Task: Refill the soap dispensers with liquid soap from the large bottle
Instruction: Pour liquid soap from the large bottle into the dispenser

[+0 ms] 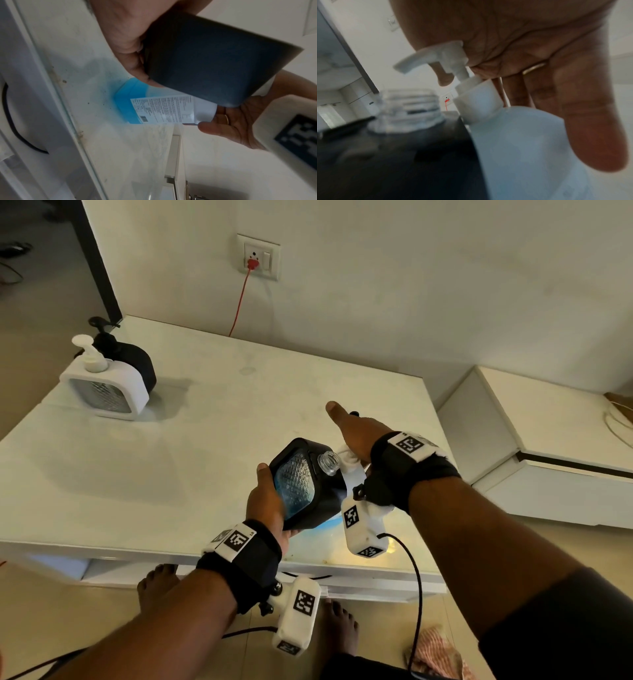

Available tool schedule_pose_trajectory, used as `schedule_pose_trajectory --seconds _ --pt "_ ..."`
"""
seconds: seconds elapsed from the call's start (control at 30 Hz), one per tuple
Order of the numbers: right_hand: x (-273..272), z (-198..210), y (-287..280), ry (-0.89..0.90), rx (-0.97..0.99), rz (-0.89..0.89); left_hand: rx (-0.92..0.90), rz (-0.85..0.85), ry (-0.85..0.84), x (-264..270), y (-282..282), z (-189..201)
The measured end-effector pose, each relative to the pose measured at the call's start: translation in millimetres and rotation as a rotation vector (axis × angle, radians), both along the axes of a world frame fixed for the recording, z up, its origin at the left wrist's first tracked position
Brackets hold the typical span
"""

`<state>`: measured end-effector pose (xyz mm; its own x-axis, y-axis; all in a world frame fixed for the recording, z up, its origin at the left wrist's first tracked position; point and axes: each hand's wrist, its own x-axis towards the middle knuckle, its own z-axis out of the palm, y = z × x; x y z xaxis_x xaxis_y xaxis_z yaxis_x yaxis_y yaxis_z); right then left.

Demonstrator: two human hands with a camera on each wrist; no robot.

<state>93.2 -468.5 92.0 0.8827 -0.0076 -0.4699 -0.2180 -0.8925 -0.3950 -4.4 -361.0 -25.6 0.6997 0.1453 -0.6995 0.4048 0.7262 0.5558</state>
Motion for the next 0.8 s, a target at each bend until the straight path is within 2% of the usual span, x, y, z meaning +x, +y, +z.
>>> schedule_pose_trajectory --seconds 0.2,0.53,0.63,0.7,0.8 --pt "-4.7 3.6 1.6 0.010 0.076 0.000 0.003 0.004 0.002 0.3 -2.3 -0.7" --pt "-5.8 -11.3 0.4 -0.099 0.005 -0.056 0.014 0.003 0.008 -0.2 -3.9 -2.3" --pt "-5.8 -13.8 0.5 -0.135 -0.046 -0.025 0.013 0.004 0.003 -0.1 -4.6 -3.3" --pt "-1.8 -14.8 0.8 -0.093 -0.055 -0.019 0.007 0.001 -0.001 -0.9 -4.8 -2.6" --pt "-0.1 -4.0 -0.2 -0.023 0.030 -0.057 0.005 -0.001 -0.004 -0.7 -3.2 -1.1"
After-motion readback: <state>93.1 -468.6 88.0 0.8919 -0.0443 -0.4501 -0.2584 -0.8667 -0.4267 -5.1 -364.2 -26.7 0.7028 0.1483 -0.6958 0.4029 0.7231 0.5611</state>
